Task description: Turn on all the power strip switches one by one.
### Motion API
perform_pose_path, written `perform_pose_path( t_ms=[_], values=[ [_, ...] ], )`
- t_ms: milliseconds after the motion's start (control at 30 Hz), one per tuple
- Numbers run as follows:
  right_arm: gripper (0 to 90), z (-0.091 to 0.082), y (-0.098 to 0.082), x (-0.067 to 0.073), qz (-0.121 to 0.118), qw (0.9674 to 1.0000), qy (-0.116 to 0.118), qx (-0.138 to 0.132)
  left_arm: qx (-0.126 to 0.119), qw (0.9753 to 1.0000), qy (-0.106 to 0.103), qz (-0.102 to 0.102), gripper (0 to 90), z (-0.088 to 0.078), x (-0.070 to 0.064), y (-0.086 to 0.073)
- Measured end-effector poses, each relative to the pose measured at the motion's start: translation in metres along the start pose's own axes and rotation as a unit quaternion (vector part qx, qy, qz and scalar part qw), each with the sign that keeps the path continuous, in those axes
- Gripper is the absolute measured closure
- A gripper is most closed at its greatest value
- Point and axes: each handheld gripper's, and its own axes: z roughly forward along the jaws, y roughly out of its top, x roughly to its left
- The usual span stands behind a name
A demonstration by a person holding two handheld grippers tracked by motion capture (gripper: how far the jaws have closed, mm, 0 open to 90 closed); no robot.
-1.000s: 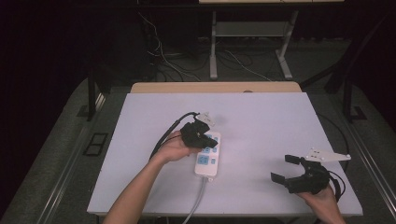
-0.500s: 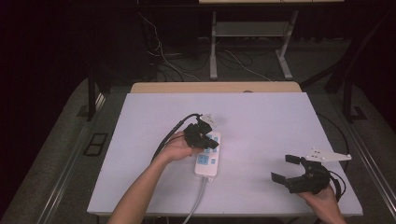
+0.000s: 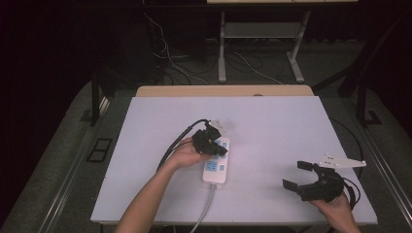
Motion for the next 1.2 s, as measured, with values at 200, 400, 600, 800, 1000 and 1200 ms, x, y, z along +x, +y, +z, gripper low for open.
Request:
perform_pose_path(
  t_ms=[200, 400, 600, 800, 1000, 1200],
  values=[
    [0.6, 0.0, 0.0, 0.001, -0.001, 1.0, 0.0, 0.0, -0.005, 0.9999, -0.001, -0.01, 89.7, 0.001, 0.0, -0.002],
    [0.5, 0.0, 0.0, 0.0, 0.0, 1.0, 0.0, -0.001, -0.021, 0.9993, -0.013, -0.03, 89.9, 0.002, 0.004, -0.007],
    [0.5, -0.003, 0.001, 0.001, -0.001, 1.0, -0.001, -0.005, -0.026, 0.9989, -0.015, -0.035, 90.0, 0.003, 0.005, -0.01],
    [0.5, -0.005, 0.001, 0.001, 0.0, 1.0, -0.002, -0.006, -0.036, 0.9984, -0.013, -0.043, 90.0, 0.003, 0.004, -0.013],
    [0.5, -0.004, 0.001, 0.002, -0.001, 1.0, -0.002, -0.006, -0.031, 0.9985, -0.006, -0.043, 90.0, 0.004, 0.002, -0.011],
    [0.6, -0.004, 0.0, 0.001, -0.001, 1.0, -0.002, -0.006, -0.031, 0.999, 0.001, -0.033, 90.0, 0.003, 0.0, -0.011]
  ],
)
